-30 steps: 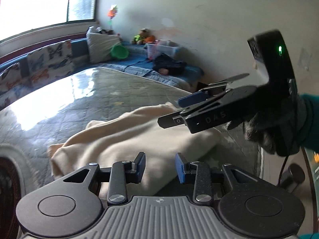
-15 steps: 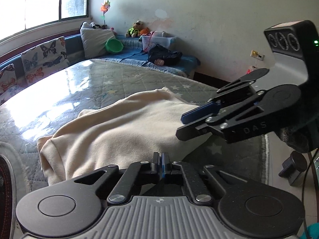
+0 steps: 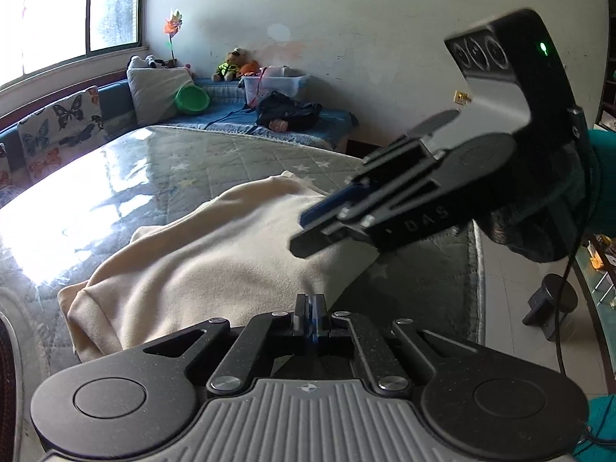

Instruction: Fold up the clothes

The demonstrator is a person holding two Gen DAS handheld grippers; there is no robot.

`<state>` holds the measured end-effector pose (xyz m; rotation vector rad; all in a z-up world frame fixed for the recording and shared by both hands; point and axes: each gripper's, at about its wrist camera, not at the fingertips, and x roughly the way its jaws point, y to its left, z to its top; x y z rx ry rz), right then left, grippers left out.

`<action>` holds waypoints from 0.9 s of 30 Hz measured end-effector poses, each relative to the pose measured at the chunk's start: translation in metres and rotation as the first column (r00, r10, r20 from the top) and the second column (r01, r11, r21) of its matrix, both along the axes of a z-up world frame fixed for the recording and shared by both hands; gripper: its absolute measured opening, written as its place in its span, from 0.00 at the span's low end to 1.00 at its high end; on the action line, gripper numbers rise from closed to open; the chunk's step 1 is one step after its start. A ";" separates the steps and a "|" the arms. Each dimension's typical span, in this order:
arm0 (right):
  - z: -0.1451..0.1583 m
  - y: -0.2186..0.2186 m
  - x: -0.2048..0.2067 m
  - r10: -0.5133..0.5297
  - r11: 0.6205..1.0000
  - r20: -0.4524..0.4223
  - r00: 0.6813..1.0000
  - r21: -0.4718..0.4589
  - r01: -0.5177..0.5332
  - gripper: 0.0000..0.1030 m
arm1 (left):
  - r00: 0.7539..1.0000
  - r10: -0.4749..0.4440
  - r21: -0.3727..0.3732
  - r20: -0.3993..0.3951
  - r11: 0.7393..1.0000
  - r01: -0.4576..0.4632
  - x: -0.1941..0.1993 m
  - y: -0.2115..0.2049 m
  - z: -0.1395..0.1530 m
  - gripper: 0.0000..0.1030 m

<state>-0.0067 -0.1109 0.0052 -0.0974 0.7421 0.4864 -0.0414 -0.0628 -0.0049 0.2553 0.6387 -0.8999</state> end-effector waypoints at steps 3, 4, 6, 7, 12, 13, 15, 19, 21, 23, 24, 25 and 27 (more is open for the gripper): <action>0.001 0.008 0.002 0.030 1.000 -0.001 1.000 -0.001 -0.030 0.24 | 0.999 -0.029 0.005 0.014 1.000 0.029 -0.005 -0.002 -0.005 0.01; 0.000 0.011 0.001 0.042 0.999 -0.004 0.999 -0.005 -0.042 0.24 | 0.999 -0.036 0.008 0.019 0.999 0.036 -0.007 -0.003 -0.006 0.01; -0.002 0.015 -0.001 0.061 0.998 -0.011 0.998 -0.015 -0.061 0.24 | 0.999 -0.042 0.004 0.012 0.999 0.042 -0.008 -0.001 -0.007 0.01; -0.003 0.016 -0.002 0.067 0.998 -0.015 0.998 -0.018 -0.067 0.24 | 0.999 -0.048 -0.002 0.001 0.999 0.048 -0.008 0.000 -0.008 0.01; -0.005 0.020 -0.007 0.082 0.996 -0.022 0.996 -0.025 -0.083 0.24 | 0.993 -0.099 -0.037 -0.057 0.995 0.097 -0.006 0.012 -0.001 0.04; -0.005 0.021 -0.007 0.086 0.996 -0.023 0.996 -0.029 -0.087 0.24 | 0.993 -0.102 -0.041 -0.056 0.994 0.100 -0.004 0.016 0.003 0.04; -0.003 0.022 -0.008 0.094 0.995 -0.015 0.995 -0.041 -0.095 0.24 | 0.995 -0.082 -0.063 -0.059 0.995 0.078 0.005 0.027 0.013 0.05; 0.000 0.026 -0.007 0.096 0.994 -0.004 0.995 -0.049 -0.096 0.24 | 0.998 0.044 -0.095 -0.049 0.994 -0.048 0.043 0.044 0.034 0.05; -0.001 0.031 -0.008 0.106 0.992 0.000 0.994 -0.063 -0.105 0.24 | 0.993 0.113 -0.091 -0.042 0.989 -0.116 0.064 0.039 0.042 0.04; -0.002 0.035 -0.010 0.115 0.991 0.000 0.993 -0.075 -0.114 0.24 | 0.988 0.148 -0.090 -0.054 0.984 -0.152 0.084 0.026 0.043 0.04; -0.003 0.037 -0.011 0.118 0.990 0.000 0.993 -0.082 -0.117 0.24 | 0.984 0.164 -0.082 -0.063 0.982 -0.169 0.093 0.019 0.041 0.04; -0.003 0.039 -0.013 0.121 0.989 -0.002 0.993 -0.089 -0.121 0.24 | 0.982 0.176 -0.070 -0.070 0.981 -0.181 0.102 0.011 0.038 0.04; -0.005 0.042 -0.015 0.127 0.987 -0.006 0.992 -0.101 -0.127 0.24 | 0.976 0.198 -0.048 -0.087 0.978 -0.203 0.117 -0.005 0.031 0.04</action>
